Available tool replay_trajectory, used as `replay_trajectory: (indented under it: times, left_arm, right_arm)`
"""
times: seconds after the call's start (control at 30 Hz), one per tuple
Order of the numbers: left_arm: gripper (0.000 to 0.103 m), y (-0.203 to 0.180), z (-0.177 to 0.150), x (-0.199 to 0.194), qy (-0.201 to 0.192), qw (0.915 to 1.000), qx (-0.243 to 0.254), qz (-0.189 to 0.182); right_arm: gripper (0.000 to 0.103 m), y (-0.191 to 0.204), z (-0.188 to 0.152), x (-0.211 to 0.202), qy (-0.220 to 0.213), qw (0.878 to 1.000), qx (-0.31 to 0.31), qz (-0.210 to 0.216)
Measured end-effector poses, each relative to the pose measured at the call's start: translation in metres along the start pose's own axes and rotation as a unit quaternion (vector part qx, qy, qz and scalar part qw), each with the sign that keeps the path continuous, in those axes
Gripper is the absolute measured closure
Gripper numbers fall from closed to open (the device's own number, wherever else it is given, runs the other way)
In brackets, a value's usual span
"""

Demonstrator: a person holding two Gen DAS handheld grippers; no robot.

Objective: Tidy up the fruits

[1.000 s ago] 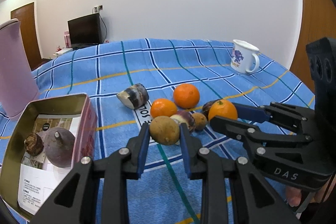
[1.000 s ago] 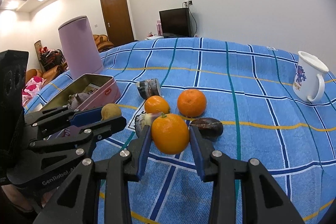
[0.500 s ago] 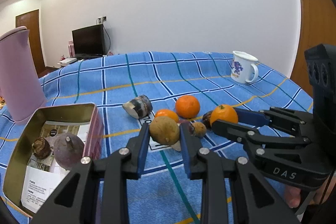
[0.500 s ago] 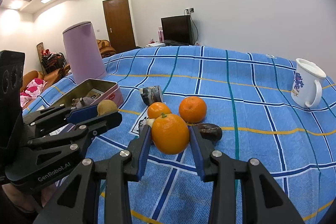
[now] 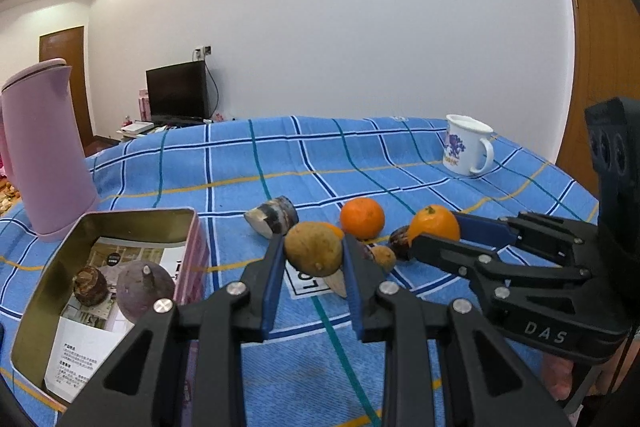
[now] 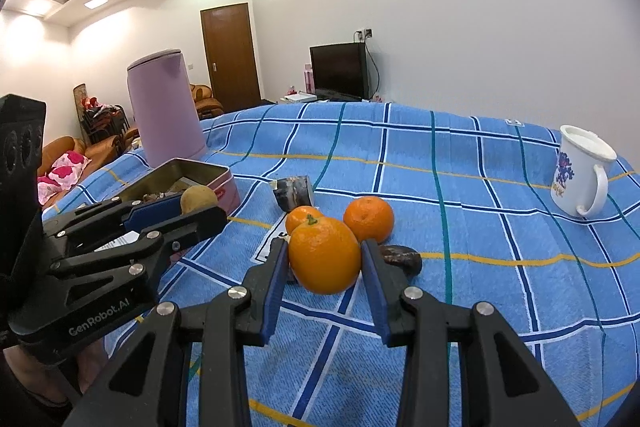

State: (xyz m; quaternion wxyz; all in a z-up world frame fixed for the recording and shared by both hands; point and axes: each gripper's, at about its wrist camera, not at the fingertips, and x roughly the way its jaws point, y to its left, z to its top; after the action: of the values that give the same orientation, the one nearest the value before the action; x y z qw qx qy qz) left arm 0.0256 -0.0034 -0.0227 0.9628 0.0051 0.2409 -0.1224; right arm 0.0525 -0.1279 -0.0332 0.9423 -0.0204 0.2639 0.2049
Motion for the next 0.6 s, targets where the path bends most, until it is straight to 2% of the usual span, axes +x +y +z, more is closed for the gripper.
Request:
replay_trajectory:
  times: [0.6]
  left_arm:
    - [0.074, -0.001, 0.0, -0.009, -0.024, 0.9996, -0.003, 0.013]
  right_arm:
    - [0.064, 0.008, -0.002, -0.015, -0.039, 0.999, -0.019, -0.001]
